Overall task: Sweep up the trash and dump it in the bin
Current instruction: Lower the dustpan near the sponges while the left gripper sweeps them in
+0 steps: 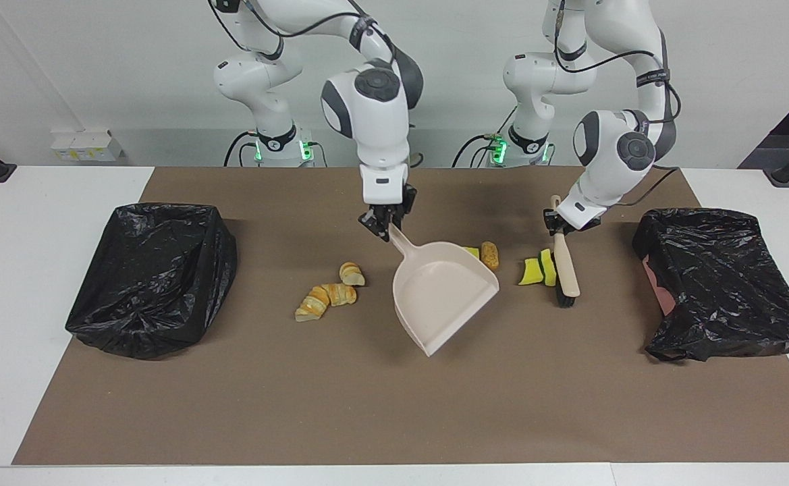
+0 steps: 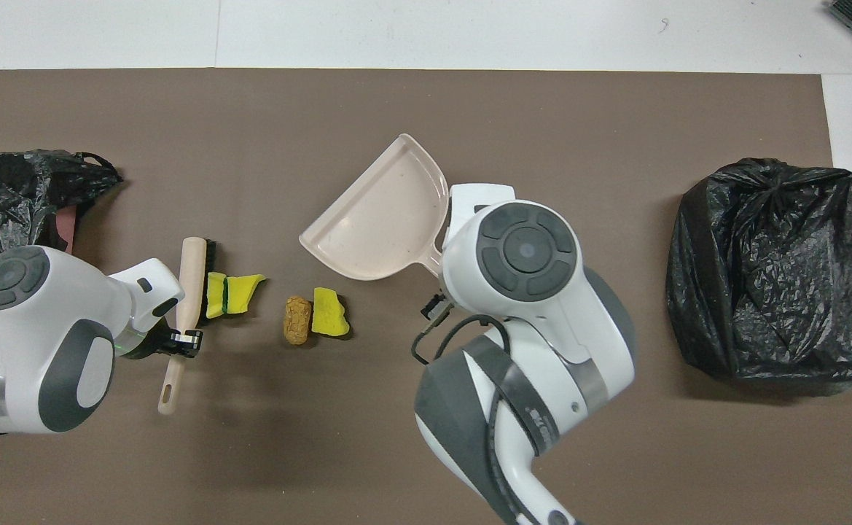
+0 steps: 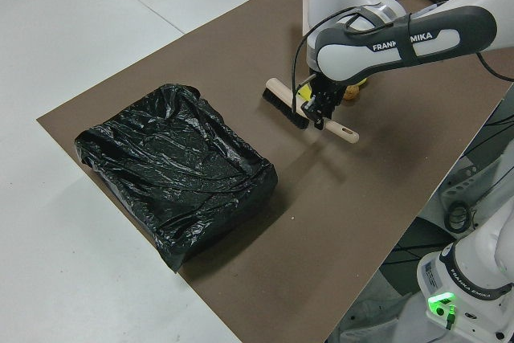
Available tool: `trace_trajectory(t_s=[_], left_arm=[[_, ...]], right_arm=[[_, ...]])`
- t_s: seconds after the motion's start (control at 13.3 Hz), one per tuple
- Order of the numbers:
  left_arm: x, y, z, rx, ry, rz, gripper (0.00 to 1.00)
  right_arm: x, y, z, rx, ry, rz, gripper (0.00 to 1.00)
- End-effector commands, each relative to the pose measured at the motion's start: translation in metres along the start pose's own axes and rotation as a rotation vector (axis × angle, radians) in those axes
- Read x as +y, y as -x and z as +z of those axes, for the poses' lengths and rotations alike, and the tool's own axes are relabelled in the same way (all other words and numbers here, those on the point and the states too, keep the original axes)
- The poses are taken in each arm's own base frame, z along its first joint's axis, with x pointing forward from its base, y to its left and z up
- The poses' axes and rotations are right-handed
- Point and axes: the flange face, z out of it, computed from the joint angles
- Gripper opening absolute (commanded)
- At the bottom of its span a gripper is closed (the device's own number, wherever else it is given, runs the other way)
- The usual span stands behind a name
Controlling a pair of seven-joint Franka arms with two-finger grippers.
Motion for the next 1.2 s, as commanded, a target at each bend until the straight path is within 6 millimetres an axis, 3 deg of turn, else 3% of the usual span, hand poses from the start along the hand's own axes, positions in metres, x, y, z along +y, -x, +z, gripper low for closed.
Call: trace_trajectory(t_s=[0.0,0.15,0.3,0.53,0.6,0.75,1.13], left_arm=[[0.024,0.006,0.003,0.008,0.002,-0.019,0.00],[0.039,0.012,0.008,-0.003,-0.004,-0.015,0.00],[0.059,0.015,0.008,-0.001,-0.013,-0.033,0.00],[0.083,0.020,0.009,-0.006,-0.010,-0.037,0.00],[0.094,0.022,0.010,-0.005,-0.005,-0.043,0.00],[0.114,0.027,0.010,-0.008,0.012,-0.055,0.00],[0.209,0.055,0.008,-0.008,0.114,-0.090,0.00]], right_arm=[[0.006,0.052,0.010,-0.027,-0.029,-0.226,0.00],[0.020,0.067,0.018,-0.043,-0.045,-0.478,0.00],[0.022,0.071,0.031,-0.070,-0.070,-0.602,0.00],[0.005,0.062,0.068,-0.122,-0.091,-0.652,0.00],[-0.011,0.055,0.077,-0.130,-0.095,-0.671,0.00],[-0.018,0.051,0.088,-0.133,-0.090,-0.631,0.00],[-0.023,0.049,0.092,-0.137,-0.091,-0.613,0.00]])
